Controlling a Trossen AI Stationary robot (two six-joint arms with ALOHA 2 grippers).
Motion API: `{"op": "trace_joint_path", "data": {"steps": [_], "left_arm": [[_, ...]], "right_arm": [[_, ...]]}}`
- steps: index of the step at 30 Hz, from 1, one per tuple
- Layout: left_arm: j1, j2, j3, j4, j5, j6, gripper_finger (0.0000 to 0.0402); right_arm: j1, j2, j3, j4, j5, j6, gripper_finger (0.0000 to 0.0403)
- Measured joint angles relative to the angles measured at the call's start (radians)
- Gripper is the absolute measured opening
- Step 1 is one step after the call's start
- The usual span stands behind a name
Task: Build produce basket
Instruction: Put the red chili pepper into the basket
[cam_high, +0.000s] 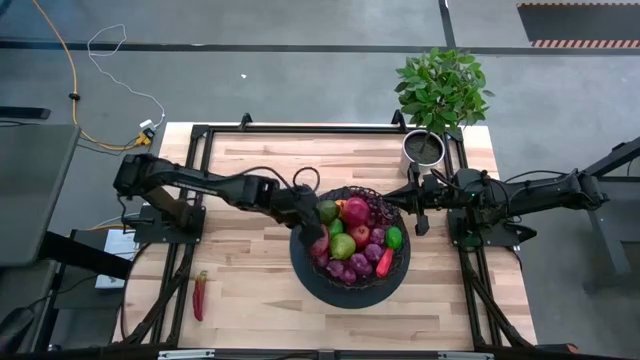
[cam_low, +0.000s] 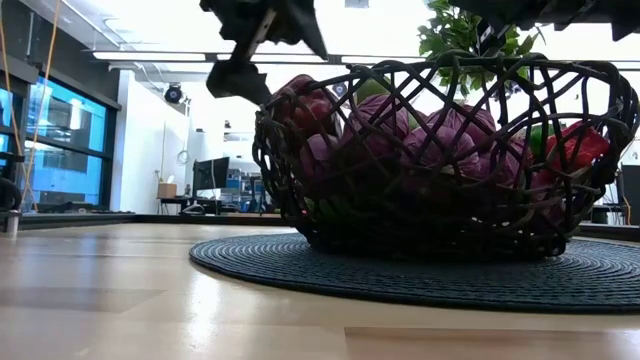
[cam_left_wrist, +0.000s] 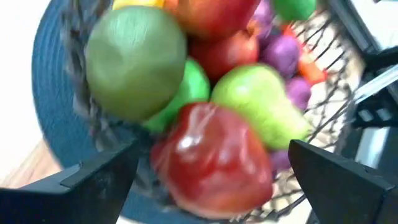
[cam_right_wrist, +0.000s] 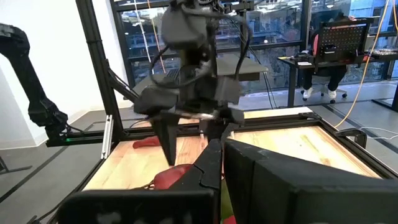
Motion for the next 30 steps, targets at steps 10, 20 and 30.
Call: {"op": "trace_joint_path", "data": {"steps": [10, 20, 30], "left_arm": [[0.044, -0.232, 0.001, -0.052, -0.125, 0.191, 0.04], [-0.012, -0.583, -0.074, 0.097, -0.422, 0.429, 0.04], [-0.067, -0.869, -0.605, 0.718, -0.432, 0.477, 0.04]], "right_arm": [[0.0, 0.005, -0.001, 0.013, 0.0, -0.002, 0.0], [0.0, 0.008, -0.001, 0.047, 0.0, -0.003, 0.0], [0.0, 0.008, -0.001, 0.054, 0.0, 0.016, 0.0]]}}
